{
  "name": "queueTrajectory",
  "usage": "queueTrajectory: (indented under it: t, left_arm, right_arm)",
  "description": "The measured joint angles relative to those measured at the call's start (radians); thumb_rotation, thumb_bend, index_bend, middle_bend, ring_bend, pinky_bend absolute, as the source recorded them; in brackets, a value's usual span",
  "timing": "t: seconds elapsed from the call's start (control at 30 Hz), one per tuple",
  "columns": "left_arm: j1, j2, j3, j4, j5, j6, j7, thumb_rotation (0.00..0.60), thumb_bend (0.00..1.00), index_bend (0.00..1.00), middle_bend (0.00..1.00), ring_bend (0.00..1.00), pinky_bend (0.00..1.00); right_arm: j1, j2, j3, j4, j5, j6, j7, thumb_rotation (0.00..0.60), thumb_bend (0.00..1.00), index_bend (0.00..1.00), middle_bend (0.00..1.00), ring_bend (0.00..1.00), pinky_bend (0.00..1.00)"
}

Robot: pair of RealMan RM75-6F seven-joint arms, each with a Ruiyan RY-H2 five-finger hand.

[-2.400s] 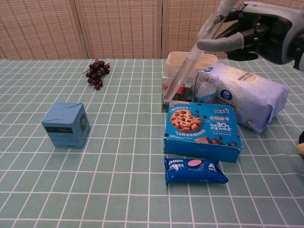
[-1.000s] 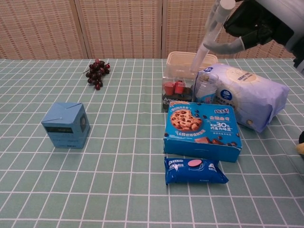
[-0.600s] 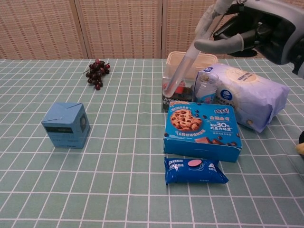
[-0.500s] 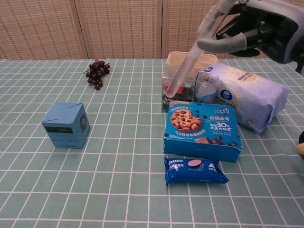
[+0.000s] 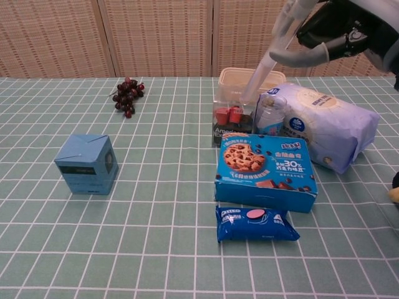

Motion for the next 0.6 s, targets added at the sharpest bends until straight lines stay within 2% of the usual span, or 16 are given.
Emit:
queueTrajectory:
  t: [0.13,0.27,0.47,0.6]
  left_arm:
    - [-0.001,0.0,0.0,0.001,-0.002,-0.002,0.001,0.6,0.22,0.44,0.41,0.42,0.58]
    - [-0.001,-0.001,0.0,0.001,-0.003,-0.003,0.003,0.6,0.22,0.44,0.41,0.42,0.58]
    - [-0.002,-0.002,0.0,0.001,-0.004,-0.005,0.006,0.6,0.22,0.44,0.41,0.42,0.58]
    - [-0.002,-0.001,0.0,0.001,-0.003,-0.004,0.004,0.6,0.22,0.44,0.41,0.42,0.58]
  right_arm:
    - [-0.005,0.058,0.003,-0.088,0.049,-0.069,0.115,0.6,0.51,0.71,1.0,1.0,1.0]
    - [-0.008,0.094,0.008,-0.124,0.078,-0.102,0.141,0.6,0.51,0.71,1.0,1.0,1.0]
    - [-0.011,0.064,0.011,-0.072,0.044,-0.045,0.026,0.6,0.51,0.71,1.0,1.0,1.0]
    - [-0.014,-0.004,0.017,0.022,0.001,0.048,-0.107,0.6,0.51,0.71,1.0,1.0,1.0]
